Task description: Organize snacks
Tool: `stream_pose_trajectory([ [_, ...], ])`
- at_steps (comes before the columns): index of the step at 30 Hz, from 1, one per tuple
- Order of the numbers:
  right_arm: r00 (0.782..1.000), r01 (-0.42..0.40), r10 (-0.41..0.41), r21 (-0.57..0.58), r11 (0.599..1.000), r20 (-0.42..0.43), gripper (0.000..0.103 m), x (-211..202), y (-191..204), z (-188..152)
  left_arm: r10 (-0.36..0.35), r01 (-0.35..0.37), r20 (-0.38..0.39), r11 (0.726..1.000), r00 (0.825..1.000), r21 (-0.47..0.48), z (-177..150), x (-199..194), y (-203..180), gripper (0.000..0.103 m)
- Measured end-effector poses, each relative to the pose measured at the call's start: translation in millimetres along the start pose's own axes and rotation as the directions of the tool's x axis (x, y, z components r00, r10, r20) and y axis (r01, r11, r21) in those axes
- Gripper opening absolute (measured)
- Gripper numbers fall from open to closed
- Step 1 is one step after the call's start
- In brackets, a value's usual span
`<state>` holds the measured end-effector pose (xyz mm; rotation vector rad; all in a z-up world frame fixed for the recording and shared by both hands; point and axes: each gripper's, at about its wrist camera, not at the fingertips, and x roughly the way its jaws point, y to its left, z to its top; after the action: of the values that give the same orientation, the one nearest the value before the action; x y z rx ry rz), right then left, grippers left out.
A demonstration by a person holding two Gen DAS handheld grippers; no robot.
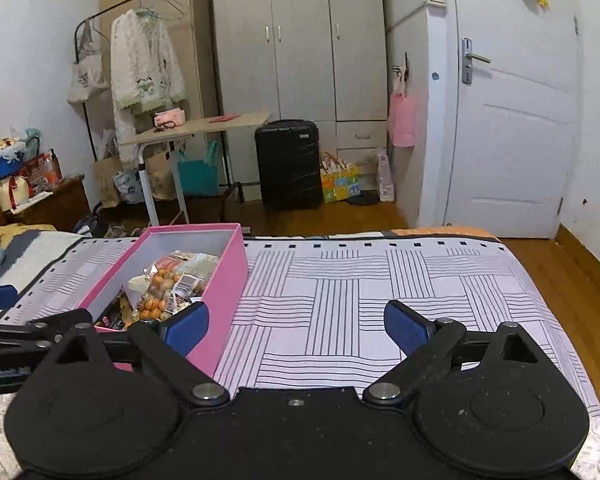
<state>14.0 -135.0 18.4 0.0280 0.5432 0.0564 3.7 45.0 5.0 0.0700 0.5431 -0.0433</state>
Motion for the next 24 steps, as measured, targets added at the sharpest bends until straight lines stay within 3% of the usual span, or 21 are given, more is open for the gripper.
stream_pose_trajectory([
  [10, 0.997, 0.021, -0.023, -0.040, 0.999, -0.070, 0.099, 0.2, 11.9, -5.5, -0.024, 0.024, -0.020, 0.999, 1.000, -0.027, -8.3, 4.4, 2.0, 0.103],
  [24, 0.995, 0.080, -0.087, -0.112, 0.990, -0.054, 0.099, -14.1, 20.0, -8.7, -0.025, 0.021, -0.079, 0.999, 0.997, -0.048, -13.9, 6.3, 8.8, 0.103],
])
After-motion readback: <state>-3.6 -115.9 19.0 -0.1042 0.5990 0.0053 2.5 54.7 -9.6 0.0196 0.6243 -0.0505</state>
